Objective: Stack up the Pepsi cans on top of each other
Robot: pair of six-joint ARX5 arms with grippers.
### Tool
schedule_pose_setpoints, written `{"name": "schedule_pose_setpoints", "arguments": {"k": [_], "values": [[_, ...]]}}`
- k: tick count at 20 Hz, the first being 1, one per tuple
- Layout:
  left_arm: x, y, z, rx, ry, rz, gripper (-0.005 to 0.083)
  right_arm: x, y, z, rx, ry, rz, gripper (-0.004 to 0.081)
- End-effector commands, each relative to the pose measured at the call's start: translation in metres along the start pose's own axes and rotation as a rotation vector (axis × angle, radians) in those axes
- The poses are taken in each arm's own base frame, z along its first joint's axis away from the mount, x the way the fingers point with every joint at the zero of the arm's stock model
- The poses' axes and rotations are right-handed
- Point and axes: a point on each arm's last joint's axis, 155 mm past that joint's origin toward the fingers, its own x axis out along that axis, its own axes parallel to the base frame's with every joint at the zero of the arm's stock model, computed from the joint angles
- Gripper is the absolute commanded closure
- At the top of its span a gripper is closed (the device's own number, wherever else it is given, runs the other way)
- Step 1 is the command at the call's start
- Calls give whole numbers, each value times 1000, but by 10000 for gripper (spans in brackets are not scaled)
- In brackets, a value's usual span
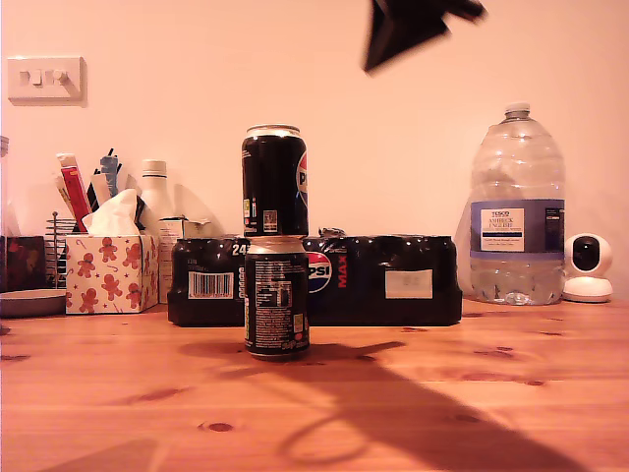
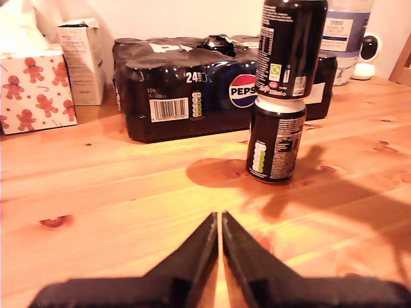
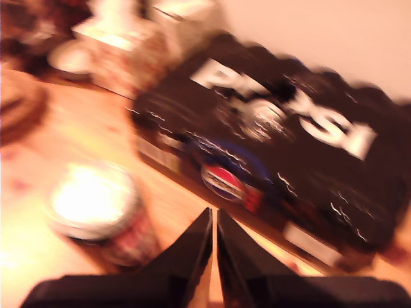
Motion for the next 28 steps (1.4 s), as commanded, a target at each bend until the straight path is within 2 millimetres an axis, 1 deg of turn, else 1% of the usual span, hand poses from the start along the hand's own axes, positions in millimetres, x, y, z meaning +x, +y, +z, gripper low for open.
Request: {"name": "schedule_pose_setpoints", "arguments": {"k": [1, 5, 9, 11, 13, 17, 20, 25, 28], "values": [[2, 4, -15, 5, 40, 20, 765, 6, 0, -27, 9, 28, 1, 783], [2, 10, -14, 3, 37, 46, 765, 1, -15, -60, 30, -47, -38, 783], [1, 26, -12, -4, 27, 125, 765, -13, -31, -103, 79, -138, -86, 783], [0, 31, -11, -5, 23, 151, 765, -22, -33, -121, 101, -187, -86, 783], [0, 32, -11, -5, 23, 152, 765, -29, -36, -142, 118, -202, -97, 783], [0, 31, -11, -6, 21, 151, 765, -48, -39, -172, 161, -246, -111, 783], [0, 31, -10, -6, 21, 151, 765, -65, -36, -185, 160, -276, -122, 783], [0, 31, -10, -6, 20, 151, 765, -96, -29, -190, 169, -364, -124, 783], [0, 31, -10, -6, 20, 151, 765, -109, -25, -197, 159, -357, -124, 783]]}}
